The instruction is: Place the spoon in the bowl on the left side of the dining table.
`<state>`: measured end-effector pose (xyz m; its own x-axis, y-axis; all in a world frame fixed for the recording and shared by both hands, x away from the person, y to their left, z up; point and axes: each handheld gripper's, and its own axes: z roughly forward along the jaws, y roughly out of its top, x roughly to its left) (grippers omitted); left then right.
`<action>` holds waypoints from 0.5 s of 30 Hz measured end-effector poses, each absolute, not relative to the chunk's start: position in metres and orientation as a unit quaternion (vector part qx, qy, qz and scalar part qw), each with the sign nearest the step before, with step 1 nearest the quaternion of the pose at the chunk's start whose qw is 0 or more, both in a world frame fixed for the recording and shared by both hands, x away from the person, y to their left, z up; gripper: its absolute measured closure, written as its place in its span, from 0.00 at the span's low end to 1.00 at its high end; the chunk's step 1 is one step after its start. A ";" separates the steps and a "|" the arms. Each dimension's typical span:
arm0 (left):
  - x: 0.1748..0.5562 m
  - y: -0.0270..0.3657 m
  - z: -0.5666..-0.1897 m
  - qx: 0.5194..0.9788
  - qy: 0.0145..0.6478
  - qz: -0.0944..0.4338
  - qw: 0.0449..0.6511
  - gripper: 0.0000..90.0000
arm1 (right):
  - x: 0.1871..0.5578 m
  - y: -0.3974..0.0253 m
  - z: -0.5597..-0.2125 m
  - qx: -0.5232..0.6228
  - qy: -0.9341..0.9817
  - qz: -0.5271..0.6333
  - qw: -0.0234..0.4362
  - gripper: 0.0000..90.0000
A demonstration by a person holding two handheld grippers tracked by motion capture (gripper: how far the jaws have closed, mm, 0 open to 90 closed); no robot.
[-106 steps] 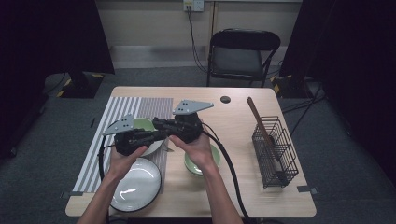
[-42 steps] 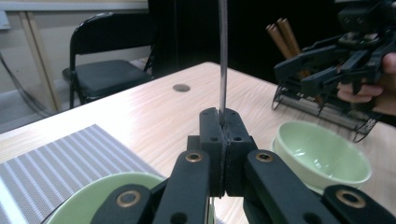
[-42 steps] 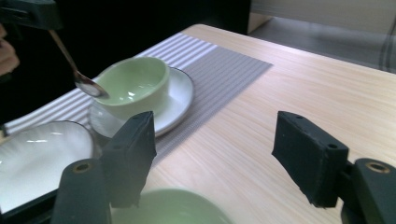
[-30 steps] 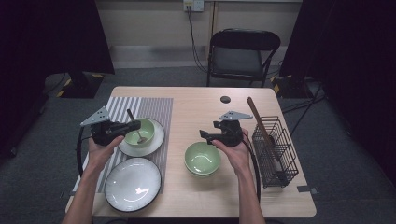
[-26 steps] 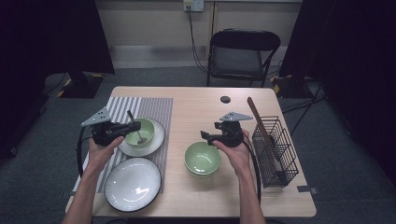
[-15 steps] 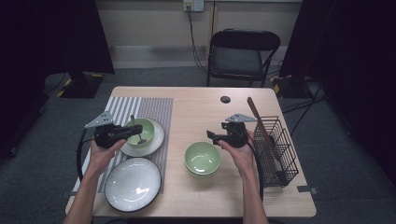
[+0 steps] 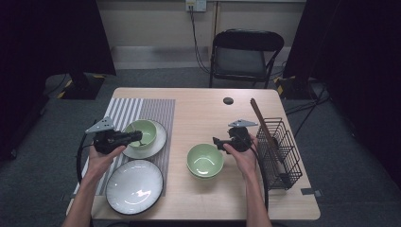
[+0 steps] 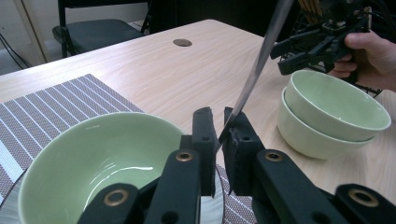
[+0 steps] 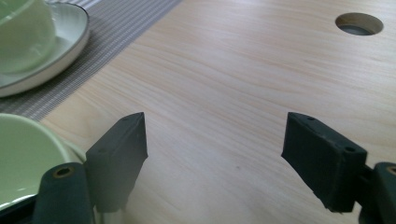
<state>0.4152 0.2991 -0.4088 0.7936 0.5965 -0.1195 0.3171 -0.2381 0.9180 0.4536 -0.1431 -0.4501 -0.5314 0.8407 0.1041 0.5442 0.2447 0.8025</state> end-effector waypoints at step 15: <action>0.411 0.317 -0.412 0.768 0.308 0.132 0.547 0.92 | 0.452 -0.152 -0.467 0.472 0.762 0.403 0.187 0.21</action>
